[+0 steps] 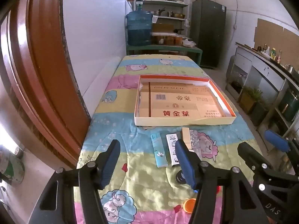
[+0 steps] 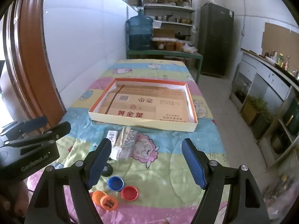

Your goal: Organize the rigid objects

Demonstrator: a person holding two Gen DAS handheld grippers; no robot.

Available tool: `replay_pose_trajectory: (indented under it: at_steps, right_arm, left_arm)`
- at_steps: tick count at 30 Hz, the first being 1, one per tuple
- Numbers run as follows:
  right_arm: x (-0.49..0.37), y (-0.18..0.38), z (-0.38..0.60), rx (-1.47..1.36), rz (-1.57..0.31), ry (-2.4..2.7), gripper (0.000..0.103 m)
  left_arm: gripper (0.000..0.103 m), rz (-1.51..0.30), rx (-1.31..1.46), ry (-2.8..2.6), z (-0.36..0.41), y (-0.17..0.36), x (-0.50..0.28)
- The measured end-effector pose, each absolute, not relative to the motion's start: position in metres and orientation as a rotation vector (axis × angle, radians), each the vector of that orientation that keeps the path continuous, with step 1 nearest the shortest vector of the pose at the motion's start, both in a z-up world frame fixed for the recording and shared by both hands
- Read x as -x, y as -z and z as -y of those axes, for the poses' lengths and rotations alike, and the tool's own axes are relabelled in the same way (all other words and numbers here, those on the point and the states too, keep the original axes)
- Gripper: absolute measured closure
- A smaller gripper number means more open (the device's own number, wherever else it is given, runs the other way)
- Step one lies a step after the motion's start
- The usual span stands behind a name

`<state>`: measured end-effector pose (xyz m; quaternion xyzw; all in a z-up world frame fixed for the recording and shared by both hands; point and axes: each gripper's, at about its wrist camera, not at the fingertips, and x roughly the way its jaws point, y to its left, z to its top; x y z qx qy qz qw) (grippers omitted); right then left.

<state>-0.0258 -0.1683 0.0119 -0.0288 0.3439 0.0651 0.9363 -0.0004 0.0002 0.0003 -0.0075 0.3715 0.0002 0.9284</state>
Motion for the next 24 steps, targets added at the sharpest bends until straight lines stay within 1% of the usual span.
replay_pose_trajectory:
  at_steps: [24]
  right_arm:
    - [0.054,-0.025,0.165,0.068,-0.658,-0.066,0.024]
  left_arm:
    - [0.042,-0.714,0.012,0.034,0.008,-0.015,0.031]
